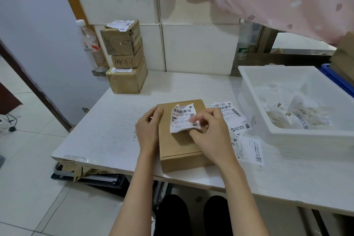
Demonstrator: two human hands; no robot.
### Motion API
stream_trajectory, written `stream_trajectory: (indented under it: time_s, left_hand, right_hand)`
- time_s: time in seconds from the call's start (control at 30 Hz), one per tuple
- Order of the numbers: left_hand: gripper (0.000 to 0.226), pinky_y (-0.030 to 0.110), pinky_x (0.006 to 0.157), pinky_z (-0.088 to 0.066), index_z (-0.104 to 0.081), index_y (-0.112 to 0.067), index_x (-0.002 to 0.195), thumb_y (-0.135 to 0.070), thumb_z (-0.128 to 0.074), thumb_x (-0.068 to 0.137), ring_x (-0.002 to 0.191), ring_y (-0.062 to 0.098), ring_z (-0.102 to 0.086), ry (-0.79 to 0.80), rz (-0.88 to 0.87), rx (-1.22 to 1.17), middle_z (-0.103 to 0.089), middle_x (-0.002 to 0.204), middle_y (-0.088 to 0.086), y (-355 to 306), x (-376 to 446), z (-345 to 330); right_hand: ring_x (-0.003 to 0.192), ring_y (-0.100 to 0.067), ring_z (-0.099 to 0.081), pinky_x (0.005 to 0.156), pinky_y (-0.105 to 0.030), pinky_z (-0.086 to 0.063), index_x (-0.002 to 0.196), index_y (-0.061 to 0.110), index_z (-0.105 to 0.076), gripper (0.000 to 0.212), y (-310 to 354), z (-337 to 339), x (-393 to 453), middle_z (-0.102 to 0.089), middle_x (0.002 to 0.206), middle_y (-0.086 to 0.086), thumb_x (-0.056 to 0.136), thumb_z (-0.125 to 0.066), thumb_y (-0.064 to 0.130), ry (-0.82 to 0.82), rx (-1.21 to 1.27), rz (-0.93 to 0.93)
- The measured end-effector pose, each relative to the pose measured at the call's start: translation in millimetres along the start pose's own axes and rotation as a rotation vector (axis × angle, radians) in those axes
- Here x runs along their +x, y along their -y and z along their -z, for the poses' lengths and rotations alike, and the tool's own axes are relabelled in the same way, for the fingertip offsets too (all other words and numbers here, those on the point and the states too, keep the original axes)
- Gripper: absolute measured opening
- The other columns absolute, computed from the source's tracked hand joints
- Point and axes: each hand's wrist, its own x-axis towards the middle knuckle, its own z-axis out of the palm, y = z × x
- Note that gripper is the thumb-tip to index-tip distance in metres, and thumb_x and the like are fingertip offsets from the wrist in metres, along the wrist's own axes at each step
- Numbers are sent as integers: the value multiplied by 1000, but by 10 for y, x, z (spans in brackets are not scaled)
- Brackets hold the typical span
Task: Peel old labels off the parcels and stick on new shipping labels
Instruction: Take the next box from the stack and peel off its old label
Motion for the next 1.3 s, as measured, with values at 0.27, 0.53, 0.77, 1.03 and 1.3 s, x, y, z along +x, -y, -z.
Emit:
stream_trajectory:
  time_s: [0.27,0.53,0.77,1.03,1.3]
  left_hand:
    - [21,32,85,-54,-74,-23,111,-30,-64,93,99,9,-67,9,6,-7,-72,102,-12,4,-1,-2]
    - [10,26,80,-52,-71,-33,95,-27,-64,93,91,4,-65,10,1,-28,-70,93,-18,-20,-19,4]
    - [22,22,77,-49,-75,-19,110,-28,-64,93,93,5,-66,-3,0,-21,-73,100,-9,6,-1,4]
    - [24,22,78,-49,-74,-20,113,-29,-64,93,95,6,-66,-9,12,-29,-72,100,-11,12,-4,4]
    - [24,25,83,-52,-73,-20,113,-30,-64,93,98,8,-67,-7,2,-18,-73,106,-8,20,-5,5]
  right_hand:
    - [93,-8,-46,73,-12,-35,86,10,-58,9,-50,-50,4,-40,106,7,89,-65,14,-37,-205,79]
    - [89,-8,-48,64,-25,-33,86,18,-56,12,-50,-47,10,-43,102,12,91,-63,27,-54,-237,46]
    - [69,0,-50,62,-9,-38,88,21,-63,14,14,-20,-7,-44,97,10,83,-65,8,-83,-30,11]
    - [81,6,-53,70,0,-37,85,9,-64,17,9,-24,-15,-40,105,4,87,-57,-7,-153,-69,-56]
    - [75,-11,-51,57,-23,-36,92,24,-57,26,-17,-85,-35,-48,92,10,89,-51,-2,-130,-335,63]
